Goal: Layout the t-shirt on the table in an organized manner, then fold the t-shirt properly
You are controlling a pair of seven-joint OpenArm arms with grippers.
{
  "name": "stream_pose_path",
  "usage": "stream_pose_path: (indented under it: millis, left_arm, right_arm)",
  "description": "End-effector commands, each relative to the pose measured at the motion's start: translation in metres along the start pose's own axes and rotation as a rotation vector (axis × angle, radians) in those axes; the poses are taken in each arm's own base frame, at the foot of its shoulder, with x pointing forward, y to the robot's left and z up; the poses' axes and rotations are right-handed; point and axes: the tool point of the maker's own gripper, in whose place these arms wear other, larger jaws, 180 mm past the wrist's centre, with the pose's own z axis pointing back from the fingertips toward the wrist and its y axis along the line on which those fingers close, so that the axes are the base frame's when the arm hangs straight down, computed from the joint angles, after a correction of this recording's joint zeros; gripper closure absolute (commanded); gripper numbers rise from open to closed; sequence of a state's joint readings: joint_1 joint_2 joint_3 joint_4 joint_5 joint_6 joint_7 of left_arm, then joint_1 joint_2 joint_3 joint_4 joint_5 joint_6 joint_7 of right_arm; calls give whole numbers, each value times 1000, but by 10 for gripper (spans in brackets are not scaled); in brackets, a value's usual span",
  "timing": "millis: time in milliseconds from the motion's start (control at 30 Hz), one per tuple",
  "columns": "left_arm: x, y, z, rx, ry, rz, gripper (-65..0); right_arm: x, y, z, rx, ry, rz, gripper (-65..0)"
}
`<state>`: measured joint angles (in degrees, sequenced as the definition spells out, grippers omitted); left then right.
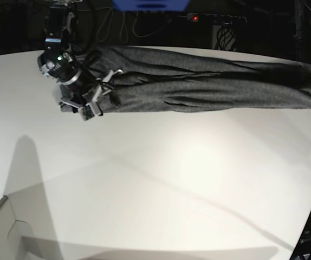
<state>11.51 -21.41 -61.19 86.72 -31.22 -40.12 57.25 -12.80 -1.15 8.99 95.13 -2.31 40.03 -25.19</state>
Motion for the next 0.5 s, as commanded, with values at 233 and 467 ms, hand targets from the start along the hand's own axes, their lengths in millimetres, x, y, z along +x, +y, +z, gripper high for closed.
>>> stream_pose_path:
  millis: [233,467]
  left_arm:
    - [2,9,-15,36,-10,30,-4]
    - [4,-10,-30,27,-53,-25,-5]
  right_arm:
    - [16,-5,2,-7,-58,8,-335]
    - [17,-6,2,-8,-58,11,-335]
